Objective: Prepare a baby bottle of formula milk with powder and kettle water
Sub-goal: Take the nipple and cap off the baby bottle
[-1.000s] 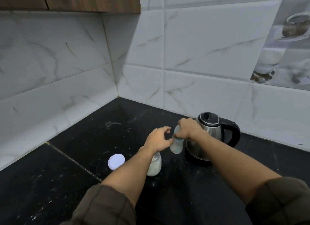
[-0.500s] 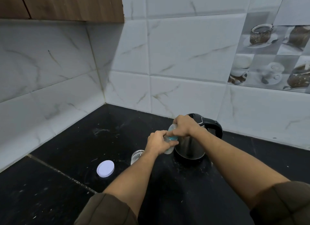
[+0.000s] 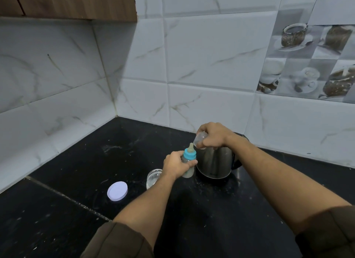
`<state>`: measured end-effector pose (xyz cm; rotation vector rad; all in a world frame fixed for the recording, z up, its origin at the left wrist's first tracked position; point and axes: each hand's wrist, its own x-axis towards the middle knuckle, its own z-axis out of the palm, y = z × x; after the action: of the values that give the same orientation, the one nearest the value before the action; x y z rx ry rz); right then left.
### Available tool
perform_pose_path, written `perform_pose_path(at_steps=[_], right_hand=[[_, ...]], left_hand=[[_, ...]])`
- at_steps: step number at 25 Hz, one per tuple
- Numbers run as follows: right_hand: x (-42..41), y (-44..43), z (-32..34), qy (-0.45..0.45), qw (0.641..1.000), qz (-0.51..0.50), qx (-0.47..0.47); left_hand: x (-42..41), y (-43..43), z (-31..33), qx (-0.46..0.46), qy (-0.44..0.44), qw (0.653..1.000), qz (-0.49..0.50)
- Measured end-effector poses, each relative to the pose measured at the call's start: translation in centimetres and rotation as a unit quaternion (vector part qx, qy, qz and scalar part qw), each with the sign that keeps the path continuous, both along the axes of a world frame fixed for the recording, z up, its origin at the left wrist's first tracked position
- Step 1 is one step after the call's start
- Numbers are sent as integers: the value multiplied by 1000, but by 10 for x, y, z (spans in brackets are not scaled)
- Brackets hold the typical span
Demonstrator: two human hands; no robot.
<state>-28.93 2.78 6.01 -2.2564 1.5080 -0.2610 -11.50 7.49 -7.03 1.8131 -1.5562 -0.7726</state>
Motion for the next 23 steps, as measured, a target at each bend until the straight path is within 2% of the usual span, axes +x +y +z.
perform_pose_path(at_steps=[2,5,11,15,23], right_hand=[[-7,3,-12,15,1000,-14,18],[-18,11,-40,100,994,-12,43],[-34,40,-97,243,964,-3,112],[-38,46,-128,259,954,-10,150],[-34,53,-147,296,944,-7,143]], left_hand=[[1,-3,3,-18,1,999,31],[5,-7,10,-52,11,996,76],[-5,-7,10,-87,15,995,56],[-9,-6,5,-89,12,995,46],[-11,-7,-2,-71,-3,997,40]])
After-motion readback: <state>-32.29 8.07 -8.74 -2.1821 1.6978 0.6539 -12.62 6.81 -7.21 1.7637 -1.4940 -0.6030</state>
